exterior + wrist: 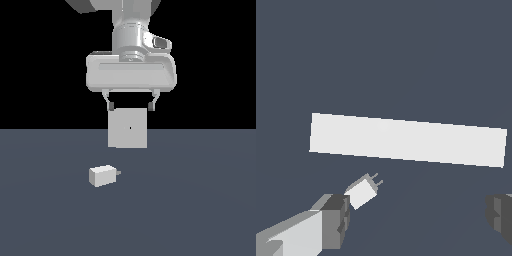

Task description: Plug the charger into the wall socket.

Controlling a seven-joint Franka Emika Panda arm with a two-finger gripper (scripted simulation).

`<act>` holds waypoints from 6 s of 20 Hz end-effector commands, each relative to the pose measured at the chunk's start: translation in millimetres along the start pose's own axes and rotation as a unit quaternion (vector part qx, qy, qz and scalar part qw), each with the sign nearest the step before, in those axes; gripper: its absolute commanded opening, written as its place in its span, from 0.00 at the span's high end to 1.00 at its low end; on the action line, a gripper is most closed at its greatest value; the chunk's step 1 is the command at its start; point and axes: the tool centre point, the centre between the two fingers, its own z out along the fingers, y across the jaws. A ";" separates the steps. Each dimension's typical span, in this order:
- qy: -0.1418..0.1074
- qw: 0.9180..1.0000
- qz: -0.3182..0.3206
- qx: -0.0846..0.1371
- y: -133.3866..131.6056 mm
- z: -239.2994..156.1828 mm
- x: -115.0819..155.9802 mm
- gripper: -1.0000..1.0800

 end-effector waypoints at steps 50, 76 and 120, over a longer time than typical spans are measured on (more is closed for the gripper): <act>0.122 0.937 0.323 -0.052 -35.7 57.4 -48.6 0.04; 0.168 0.873 0.452 -0.077 -55.3 87.3 -54.5 0.04; 0.171 0.893 0.409 -0.069 -50.1 127.9 -54.9 1.00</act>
